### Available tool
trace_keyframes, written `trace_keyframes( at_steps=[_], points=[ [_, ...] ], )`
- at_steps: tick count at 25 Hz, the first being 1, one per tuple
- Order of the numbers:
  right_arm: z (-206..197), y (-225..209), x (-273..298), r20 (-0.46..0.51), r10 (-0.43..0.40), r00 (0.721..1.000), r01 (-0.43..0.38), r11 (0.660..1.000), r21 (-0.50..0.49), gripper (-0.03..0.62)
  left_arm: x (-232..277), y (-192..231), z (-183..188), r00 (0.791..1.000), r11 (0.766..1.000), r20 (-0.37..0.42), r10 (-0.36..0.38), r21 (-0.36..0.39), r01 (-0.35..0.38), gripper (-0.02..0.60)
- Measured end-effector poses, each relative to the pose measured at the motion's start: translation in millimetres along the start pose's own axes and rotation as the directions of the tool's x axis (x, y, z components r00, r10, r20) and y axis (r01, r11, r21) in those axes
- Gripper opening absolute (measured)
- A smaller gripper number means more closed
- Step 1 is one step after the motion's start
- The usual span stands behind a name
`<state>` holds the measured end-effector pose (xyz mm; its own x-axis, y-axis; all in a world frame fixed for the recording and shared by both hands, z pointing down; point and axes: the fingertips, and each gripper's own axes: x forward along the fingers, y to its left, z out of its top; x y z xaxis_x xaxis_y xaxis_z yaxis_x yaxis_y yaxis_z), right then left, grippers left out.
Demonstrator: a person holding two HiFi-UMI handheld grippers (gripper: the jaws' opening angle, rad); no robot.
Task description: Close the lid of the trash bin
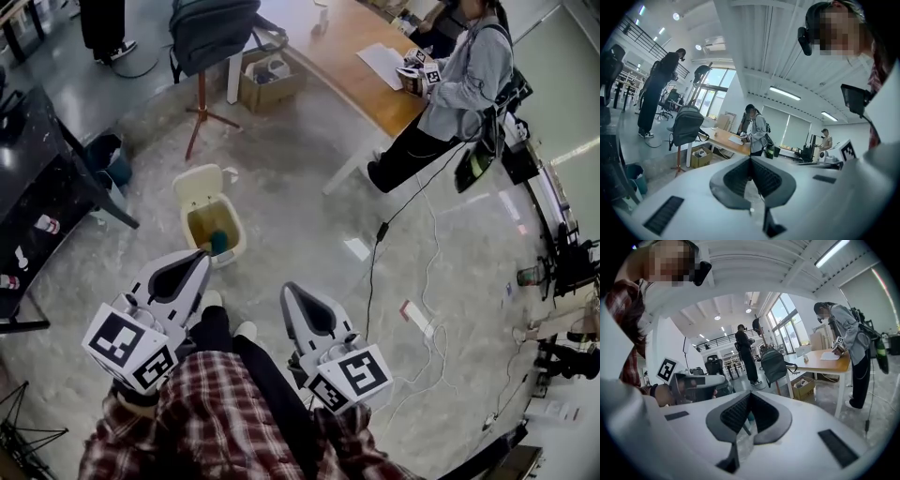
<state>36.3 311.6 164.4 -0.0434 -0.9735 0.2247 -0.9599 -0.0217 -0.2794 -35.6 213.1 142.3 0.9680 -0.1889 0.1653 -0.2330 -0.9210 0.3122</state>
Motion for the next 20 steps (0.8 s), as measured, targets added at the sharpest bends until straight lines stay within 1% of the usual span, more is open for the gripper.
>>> trace_keyframes(
  at_steps=[3,6,10,15,20],
  points=[
    [-1.3,-7.2,22.4,-0.032,0.04,0.999,-0.039,0.999,0.011,0.014,8.9,15.2,0.9,0.999,0.999,-0.007,0.033,-0.018,-0.033,0.012],
    [2.3,-11.7,54.3,-0.05,0.073,0.996,-0.073,0.997,0.013,0.014,17.6,40.1,6.3,0.998,0.998,-0.001,0.06,-0.033,-0.06,0.012],
    [15.1,-13.9,108.9,-0.074,0.121,0.99,-0.123,0.992,-0.01,0.014,28.0,85.9,23.6,0.995,0.994,0.027,0.101,-0.049,-0.099,0.012],
    [39.7,-20.7,179.7,-0.106,0.177,0.979,-0.184,0.981,-0.061,0.014,48.1,140.1,54.4,0.987,0.989,0.084,0.14,-0.054,-0.136,0.012],
    [56.7,-26.6,243.7,-0.136,0.209,0.968,-0.219,0.974,-0.06,0.014,64.8,191.2,65.5,0.985,0.984,0.056,0.162,-0.08,-0.158,0.012]
  ],
)
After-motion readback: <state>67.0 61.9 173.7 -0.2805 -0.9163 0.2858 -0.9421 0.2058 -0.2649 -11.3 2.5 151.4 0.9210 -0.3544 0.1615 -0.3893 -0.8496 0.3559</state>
